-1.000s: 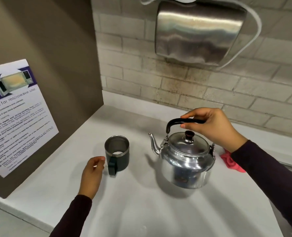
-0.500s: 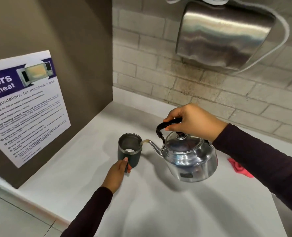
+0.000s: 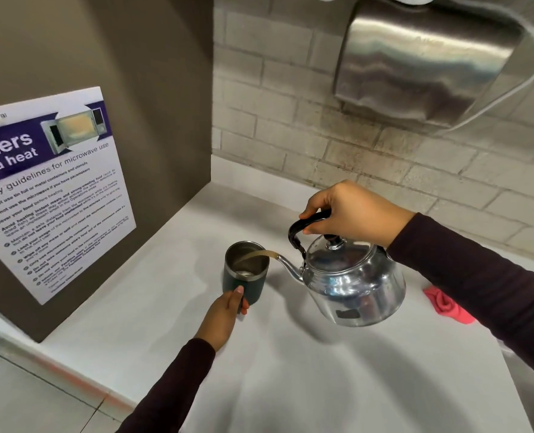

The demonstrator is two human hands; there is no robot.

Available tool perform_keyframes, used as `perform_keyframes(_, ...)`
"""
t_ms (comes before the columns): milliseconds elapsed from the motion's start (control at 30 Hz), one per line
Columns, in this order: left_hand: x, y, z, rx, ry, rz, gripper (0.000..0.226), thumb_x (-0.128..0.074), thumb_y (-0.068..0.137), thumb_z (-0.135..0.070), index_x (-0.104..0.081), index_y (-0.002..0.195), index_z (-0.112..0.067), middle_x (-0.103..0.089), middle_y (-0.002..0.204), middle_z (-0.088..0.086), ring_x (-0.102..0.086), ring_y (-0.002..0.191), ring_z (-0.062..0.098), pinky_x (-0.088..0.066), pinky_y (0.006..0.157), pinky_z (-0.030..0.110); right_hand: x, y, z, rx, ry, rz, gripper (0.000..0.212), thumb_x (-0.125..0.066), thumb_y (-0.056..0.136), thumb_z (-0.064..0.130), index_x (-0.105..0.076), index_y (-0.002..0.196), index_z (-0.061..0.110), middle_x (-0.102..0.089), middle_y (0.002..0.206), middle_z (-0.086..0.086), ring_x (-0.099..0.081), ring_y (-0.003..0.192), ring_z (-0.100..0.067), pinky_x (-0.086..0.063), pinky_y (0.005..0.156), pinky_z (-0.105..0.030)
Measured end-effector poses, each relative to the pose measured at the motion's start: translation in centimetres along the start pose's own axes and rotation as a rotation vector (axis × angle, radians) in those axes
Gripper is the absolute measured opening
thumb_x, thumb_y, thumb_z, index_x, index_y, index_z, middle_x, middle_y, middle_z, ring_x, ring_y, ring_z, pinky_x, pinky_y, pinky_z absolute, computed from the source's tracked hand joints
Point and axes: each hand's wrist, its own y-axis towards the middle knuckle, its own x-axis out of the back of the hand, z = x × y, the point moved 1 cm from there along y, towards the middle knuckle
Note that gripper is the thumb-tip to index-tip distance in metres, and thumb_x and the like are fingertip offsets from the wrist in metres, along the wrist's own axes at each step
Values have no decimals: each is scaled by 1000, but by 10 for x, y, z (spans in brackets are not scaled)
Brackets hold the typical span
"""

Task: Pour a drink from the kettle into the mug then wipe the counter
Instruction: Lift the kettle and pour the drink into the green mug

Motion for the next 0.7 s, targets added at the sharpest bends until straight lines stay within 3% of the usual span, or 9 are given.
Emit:
perform_keyframes(233, 0, 1, 1, 16, 9, 11, 45, -30, 97, -38, -52, 66, -15, -58, 71, 2, -53, 73, 16, -39, 73, 21, 1, 4, 5, 18, -44, 27, 16, -77, 74, 32, -74, 90, 30, -73, 77, 7, -68, 62, -18, -52, 55, -29)
perform_keyframes(500, 0, 2, 2, 17, 13, 14, 45, -30, 97, -38, -52, 66, -15, -59, 71, 3, -53, 74, 18, -39, 73, 21, 3, 4, 9, 27, -116, 45, 20, -77, 75, 34, -74, 94, 29, -61, 70, 14, -55, 56, -3, -43, 51, -23)
perform_keyframes(700, 0, 2, 2, 19, 17, 11, 45, -29, 97, -39, -51, 66, -16, -58, 72, 4, -53, 76, 20, -39, 72, 21, 6, 5, 13, 47, -170, 61, 20, -76, 75, 34, -73, 95, 29, -55, 66, 20, -59, 59, -9, -40, 48, -22)
